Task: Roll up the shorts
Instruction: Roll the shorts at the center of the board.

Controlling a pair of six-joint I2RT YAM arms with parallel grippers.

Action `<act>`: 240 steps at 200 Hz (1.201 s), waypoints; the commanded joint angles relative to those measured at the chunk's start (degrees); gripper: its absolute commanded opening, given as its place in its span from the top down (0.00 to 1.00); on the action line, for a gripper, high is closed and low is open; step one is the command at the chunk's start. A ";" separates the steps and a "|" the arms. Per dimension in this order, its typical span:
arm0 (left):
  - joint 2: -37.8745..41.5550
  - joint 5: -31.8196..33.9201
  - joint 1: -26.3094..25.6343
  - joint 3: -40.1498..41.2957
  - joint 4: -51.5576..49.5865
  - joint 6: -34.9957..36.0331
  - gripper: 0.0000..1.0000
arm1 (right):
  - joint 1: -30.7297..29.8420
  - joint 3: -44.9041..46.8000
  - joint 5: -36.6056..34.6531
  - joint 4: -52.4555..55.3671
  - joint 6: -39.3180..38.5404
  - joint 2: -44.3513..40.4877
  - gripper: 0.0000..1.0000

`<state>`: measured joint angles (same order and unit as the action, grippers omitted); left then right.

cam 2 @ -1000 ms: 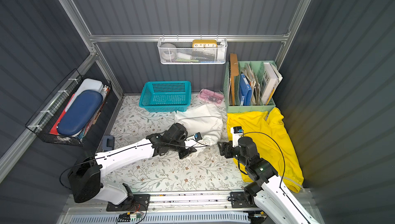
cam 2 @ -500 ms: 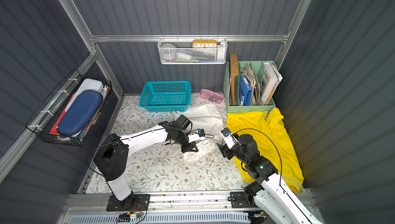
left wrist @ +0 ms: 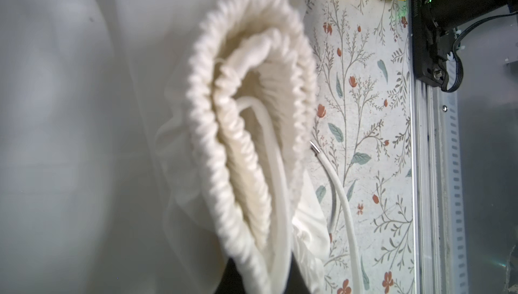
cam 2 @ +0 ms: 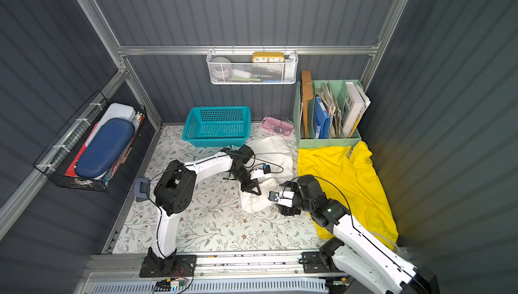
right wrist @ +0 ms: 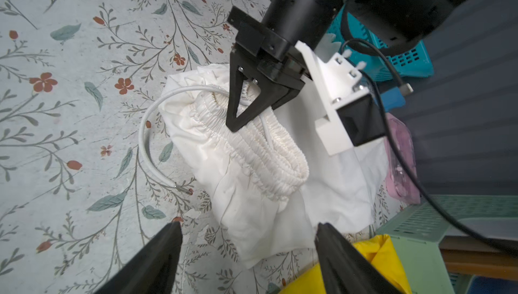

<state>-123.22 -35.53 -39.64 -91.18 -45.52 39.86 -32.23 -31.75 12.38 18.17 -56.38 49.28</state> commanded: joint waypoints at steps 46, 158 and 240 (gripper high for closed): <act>-7.94 0.39 0.59 -5.81 -5.72 3.32 0.98 | -1.35 1.23 -6.70 -10.36 -16.55 12.07 0.18; -12.30 0.37 1.49 -8.93 -7.67 4.13 0.92 | 0.07 -0.64 -6.16 -13.36 -21.68 27.34 0.18; -11.78 2.66 1.51 -8.79 -7.46 4.09 0.77 | 4.09 -5.67 -4.40 -14.85 -21.91 35.61 0.24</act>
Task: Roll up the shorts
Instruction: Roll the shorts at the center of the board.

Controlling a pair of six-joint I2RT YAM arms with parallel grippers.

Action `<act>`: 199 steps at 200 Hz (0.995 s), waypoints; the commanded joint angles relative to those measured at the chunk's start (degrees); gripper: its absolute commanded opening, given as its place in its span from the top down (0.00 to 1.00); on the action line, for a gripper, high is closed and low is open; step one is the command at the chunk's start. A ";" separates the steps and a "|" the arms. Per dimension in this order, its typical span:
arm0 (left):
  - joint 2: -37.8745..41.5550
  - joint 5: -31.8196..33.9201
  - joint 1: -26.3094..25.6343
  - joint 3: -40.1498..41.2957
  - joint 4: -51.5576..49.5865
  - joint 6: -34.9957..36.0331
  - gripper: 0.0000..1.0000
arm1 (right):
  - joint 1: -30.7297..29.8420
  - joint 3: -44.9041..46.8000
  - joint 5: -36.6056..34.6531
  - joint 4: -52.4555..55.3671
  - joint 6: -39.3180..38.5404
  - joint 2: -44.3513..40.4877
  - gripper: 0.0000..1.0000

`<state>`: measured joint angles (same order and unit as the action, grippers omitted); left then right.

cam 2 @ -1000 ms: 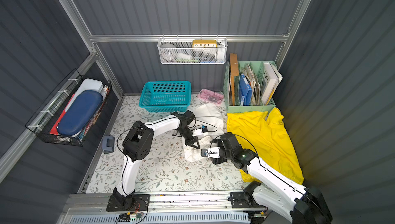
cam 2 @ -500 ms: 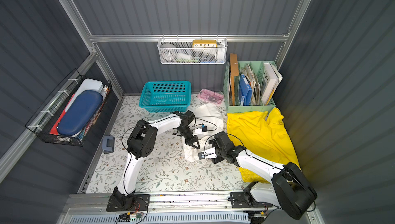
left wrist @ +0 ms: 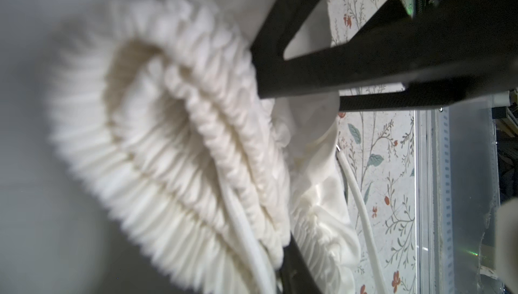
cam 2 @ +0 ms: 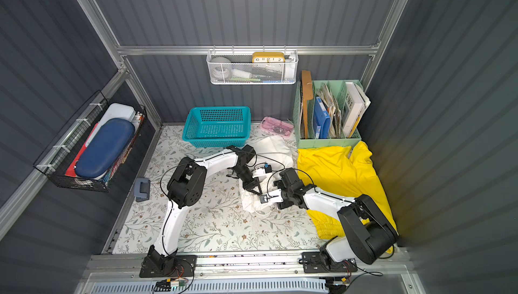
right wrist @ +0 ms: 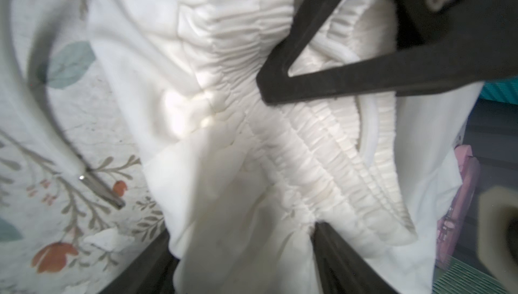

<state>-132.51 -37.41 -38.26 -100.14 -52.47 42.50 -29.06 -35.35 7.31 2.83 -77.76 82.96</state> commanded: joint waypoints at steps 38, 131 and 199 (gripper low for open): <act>-2.50 4.95 0.12 0.26 -0.29 1.27 0.69 | 1.00 -2.62 1.37 0.94 -0.36 4.08 0.40; 4.56 8.05 0.27 4.27 5.27 -1.58 0.00 | 0.99 1.31 0.60 0.66 7.88 0.50 1.00; 18.32 8.17 4.07 10.66 13.00 -3.76 0.00 | 1.10 1.85 0.70 4.80 14.08 -3.85 1.00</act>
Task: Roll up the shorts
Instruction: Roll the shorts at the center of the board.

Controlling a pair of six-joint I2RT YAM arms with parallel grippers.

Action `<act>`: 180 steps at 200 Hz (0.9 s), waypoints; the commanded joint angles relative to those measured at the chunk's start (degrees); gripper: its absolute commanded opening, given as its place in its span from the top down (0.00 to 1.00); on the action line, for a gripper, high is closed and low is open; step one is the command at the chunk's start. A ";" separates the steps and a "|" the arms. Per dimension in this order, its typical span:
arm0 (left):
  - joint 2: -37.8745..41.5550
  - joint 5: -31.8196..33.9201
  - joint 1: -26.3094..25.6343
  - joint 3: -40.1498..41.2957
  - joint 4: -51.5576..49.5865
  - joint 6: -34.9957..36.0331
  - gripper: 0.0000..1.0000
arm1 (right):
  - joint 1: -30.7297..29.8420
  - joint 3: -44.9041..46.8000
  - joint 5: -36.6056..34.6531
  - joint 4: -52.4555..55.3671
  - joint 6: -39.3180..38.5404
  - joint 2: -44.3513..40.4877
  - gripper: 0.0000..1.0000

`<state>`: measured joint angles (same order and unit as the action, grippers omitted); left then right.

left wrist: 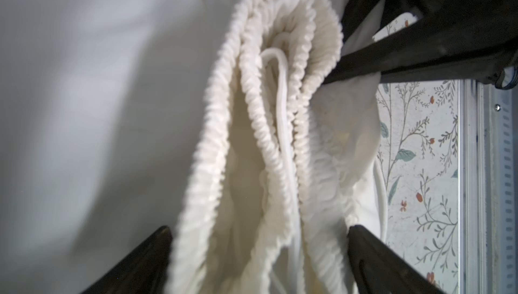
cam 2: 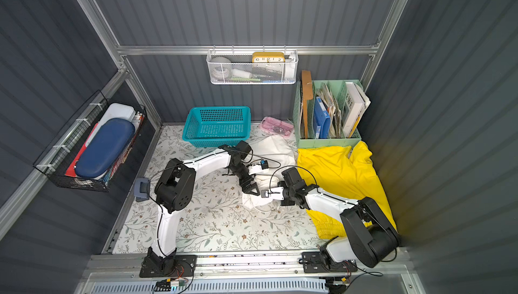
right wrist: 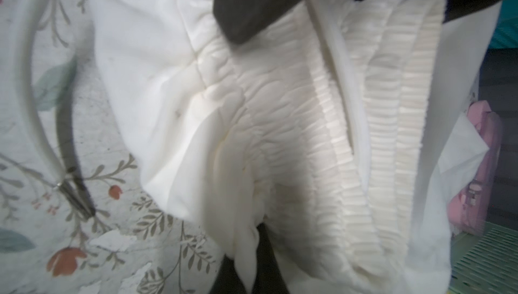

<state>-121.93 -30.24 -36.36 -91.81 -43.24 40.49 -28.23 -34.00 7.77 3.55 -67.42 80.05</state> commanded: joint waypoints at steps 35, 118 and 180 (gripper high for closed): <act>16.23 2.08 5.05 5.98 8.19 -2.83 0.00 | 0.29 0.77 1.18 4.80 5.96 -1.56 1.00; 34.08 13.01 7.62 15.41 28.12 -8.00 0.00 | 0.93 -7.42 11.24 19.12 15.54 -1.40 1.00; 40.70 14.34 7.62 22.82 31.99 -5.94 0.00 | 1.34 -13.79 16.68 27.79 23.70 1.24 1.00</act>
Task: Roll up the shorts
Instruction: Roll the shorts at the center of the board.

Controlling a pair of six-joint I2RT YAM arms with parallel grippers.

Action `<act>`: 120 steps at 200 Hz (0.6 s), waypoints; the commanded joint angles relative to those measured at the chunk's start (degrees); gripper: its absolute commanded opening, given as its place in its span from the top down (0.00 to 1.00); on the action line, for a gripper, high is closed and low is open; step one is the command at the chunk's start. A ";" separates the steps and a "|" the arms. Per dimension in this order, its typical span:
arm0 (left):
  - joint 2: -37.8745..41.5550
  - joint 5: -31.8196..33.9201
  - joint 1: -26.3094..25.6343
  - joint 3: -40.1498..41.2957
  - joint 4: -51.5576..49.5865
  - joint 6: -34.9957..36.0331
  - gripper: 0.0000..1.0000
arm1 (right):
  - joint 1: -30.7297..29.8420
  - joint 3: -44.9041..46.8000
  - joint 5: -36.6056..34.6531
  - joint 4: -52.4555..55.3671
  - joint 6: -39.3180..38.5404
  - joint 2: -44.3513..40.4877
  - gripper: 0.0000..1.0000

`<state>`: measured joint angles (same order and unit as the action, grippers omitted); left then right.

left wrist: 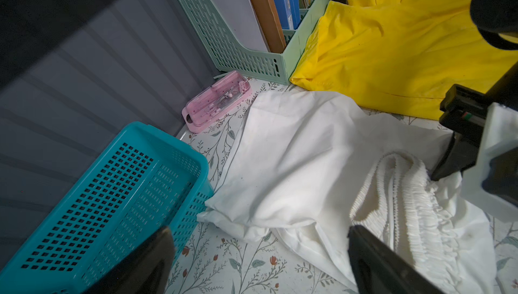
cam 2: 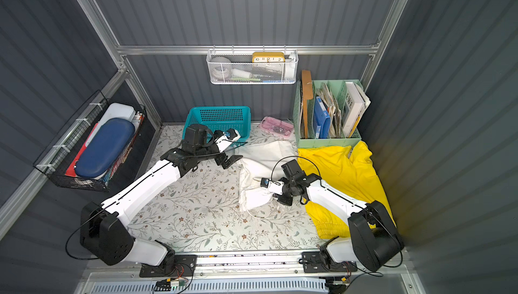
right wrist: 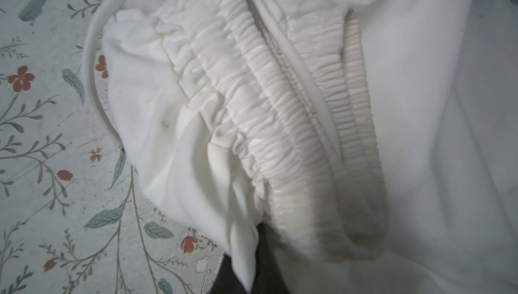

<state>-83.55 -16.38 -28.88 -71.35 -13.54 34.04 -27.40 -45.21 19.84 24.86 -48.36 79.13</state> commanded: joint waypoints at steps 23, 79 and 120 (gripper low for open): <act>3.36 0.93 0.15 4.53 2.51 2.61 0.00 | 1.52 -5.36 7.98 10.43 5.92 4.77 1.00; 5.36 1.34 -1.61 8.35 4.40 4.62 0.00 | 3.82 -10.83 11.21 13.20 14.02 9.53 1.00; 3.58 6.12 -6.77 10.44 6.56 7.30 0.00 | 5.11 -18.03 14.88 20.94 16.24 16.60 1.00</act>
<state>-79.44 -13.43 -32.77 -62.17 -9.08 38.33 -22.96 -59.72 30.79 39.33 -35.44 91.96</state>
